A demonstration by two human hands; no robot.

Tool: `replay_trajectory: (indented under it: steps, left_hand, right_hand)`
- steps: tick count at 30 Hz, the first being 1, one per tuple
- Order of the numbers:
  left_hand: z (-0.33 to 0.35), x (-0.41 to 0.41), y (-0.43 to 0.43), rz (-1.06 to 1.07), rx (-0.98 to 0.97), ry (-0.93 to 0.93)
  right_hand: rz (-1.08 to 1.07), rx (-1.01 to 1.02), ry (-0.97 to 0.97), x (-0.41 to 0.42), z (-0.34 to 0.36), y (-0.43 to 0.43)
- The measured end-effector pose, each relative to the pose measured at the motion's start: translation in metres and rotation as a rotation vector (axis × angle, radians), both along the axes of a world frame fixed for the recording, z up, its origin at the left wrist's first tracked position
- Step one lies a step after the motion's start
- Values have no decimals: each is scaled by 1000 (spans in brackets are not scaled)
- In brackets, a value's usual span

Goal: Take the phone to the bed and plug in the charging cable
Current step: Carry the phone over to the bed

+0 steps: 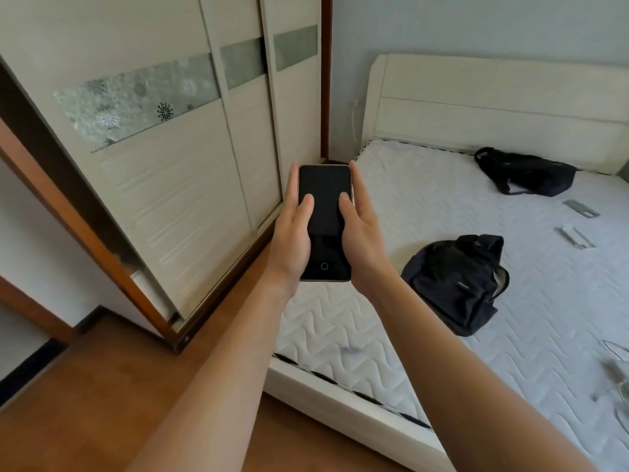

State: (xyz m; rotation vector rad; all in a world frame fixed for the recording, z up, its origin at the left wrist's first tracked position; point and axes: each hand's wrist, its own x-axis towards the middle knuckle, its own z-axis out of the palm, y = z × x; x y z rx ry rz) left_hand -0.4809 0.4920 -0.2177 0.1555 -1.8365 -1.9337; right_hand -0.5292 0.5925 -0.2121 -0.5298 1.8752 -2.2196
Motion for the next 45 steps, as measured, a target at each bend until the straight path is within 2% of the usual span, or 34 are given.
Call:
replay_trajectory:
  steps: [6, 16, 22, 33, 45]
  left_hand:
    - [-4, -15, -64, -11, 1, 17]
    - [-1, -13, -238, -110, -2, 43]
    - [-1, -31, -305, -155, 3, 50]
    - [-14, -127, -388, -155, -3, 0]
    - [6, -231, -485, -168, 4, -14]
  right_hand:
    - [-5, 13, 10, -12, -1, -63]
    - [-112, 18, 24, 4, 6, -234]
    - [-159, 21, 57, -12, 5, -300]
    - [-173, 2, 41, -114, -20, -385]
    - [-166, -3, 43, -220, -4, -482]
